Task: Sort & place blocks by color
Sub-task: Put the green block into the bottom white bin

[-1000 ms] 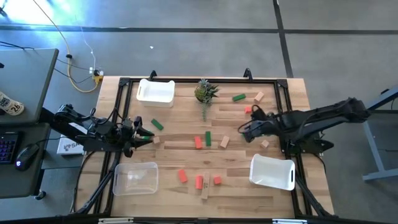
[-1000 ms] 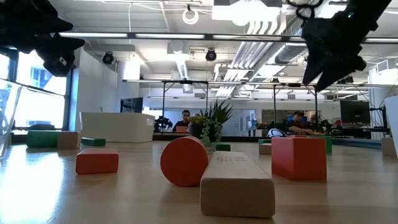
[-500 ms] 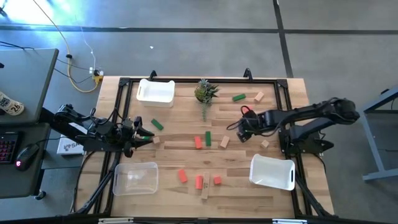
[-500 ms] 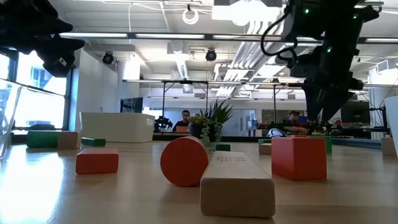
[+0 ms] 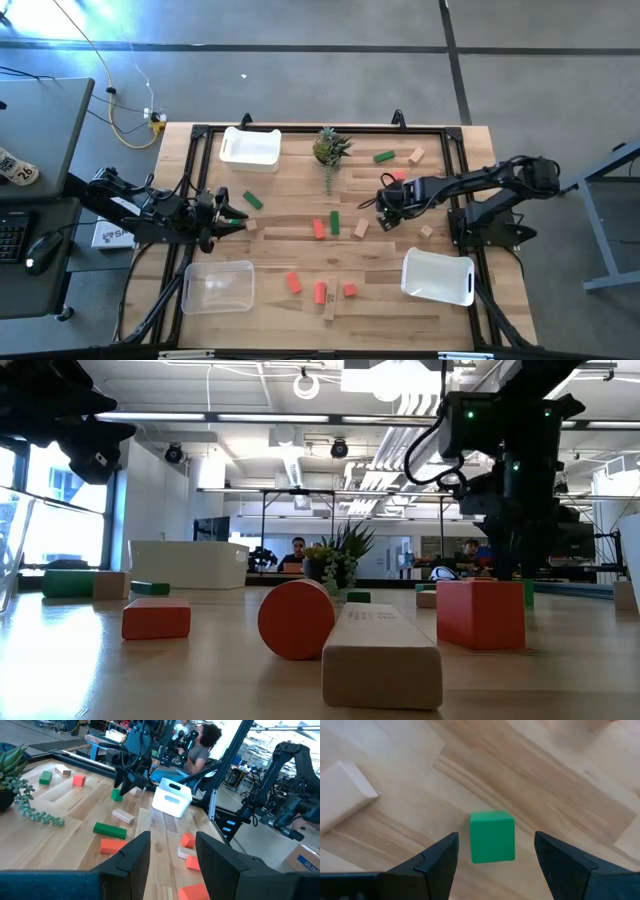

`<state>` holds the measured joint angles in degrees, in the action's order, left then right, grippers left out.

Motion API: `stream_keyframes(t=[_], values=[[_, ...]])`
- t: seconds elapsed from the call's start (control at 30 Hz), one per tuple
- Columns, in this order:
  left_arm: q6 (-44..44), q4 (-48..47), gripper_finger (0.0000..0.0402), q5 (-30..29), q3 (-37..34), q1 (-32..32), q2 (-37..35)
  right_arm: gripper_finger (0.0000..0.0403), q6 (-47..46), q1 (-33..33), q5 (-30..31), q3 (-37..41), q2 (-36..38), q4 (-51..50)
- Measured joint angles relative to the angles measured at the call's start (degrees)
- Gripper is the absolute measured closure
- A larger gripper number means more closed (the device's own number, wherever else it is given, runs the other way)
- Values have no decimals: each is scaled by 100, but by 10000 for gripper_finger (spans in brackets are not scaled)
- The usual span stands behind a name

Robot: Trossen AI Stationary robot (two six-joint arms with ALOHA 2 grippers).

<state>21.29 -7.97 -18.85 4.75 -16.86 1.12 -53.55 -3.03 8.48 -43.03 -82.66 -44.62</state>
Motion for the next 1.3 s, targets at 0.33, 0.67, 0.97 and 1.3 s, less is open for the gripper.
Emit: stream_keyframes(t=[0.33, 0.67, 0.97, 1.3], values=[[3, -77, 257, 0, 0, 2, -1, 175, -33, 0, -13, 0, -428, 115], [9, -126, 257, 0, 0, 0, -1, 282, -42, 0, -21, -4, -435, 138], [14, -127, 257, 13, 0, 1, -1, 296, -1, 39, -89, -12, -432, 134], [9, -125, 257, 6, 0, 1, 0, 296, -137, 745, 212, -1092, -440, -627]])
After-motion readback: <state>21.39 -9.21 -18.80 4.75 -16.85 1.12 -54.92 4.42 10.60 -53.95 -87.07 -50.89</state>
